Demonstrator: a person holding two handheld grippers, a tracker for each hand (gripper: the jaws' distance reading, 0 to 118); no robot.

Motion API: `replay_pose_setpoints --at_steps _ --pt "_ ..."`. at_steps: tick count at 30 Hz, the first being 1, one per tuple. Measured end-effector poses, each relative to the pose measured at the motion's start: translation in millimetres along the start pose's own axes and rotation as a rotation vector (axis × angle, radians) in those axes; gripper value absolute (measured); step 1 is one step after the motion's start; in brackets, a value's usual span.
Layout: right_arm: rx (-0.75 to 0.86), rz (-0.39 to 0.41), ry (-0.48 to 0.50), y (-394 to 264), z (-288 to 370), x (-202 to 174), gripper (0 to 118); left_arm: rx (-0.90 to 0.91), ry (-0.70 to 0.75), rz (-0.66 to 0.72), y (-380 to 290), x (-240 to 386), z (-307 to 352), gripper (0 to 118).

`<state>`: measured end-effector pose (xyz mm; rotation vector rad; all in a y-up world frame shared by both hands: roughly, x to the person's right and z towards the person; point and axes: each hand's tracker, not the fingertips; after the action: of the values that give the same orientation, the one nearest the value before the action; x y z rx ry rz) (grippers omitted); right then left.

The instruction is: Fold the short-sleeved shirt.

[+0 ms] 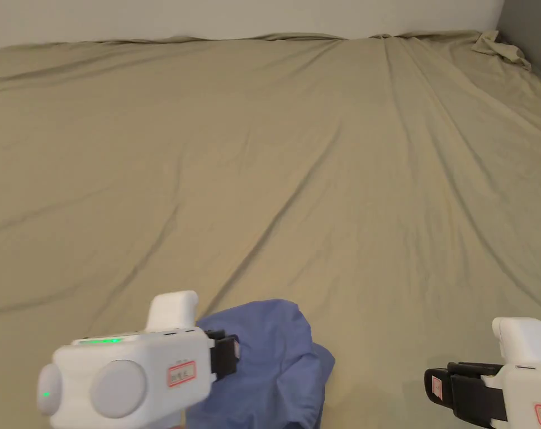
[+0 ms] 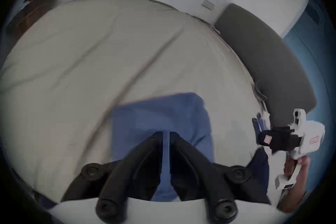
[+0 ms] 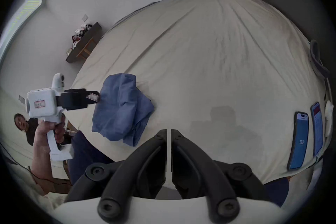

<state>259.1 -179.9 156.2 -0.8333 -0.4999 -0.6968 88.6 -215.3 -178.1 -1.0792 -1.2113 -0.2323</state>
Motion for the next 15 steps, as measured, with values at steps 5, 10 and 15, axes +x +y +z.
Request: replay_pose_setpoints --at_steps 5,10,15 --pt "0.012 0.008 -0.026 -0.1 11.5 -4.0 6 -0.171 0.025 -0.215 -32.5 69.7 -88.2 9" --pt "0.024 -0.008 -0.054 0.0 21.4 2.4 6 -0.217 -0.097 -0.253 -47.9 128.4 -109.8 9" --pt "0.109 -0.050 -0.017 12.3 26.9 8.7 6 -0.214 -0.334 -0.146 -49.3 136.0 -70.5 8"
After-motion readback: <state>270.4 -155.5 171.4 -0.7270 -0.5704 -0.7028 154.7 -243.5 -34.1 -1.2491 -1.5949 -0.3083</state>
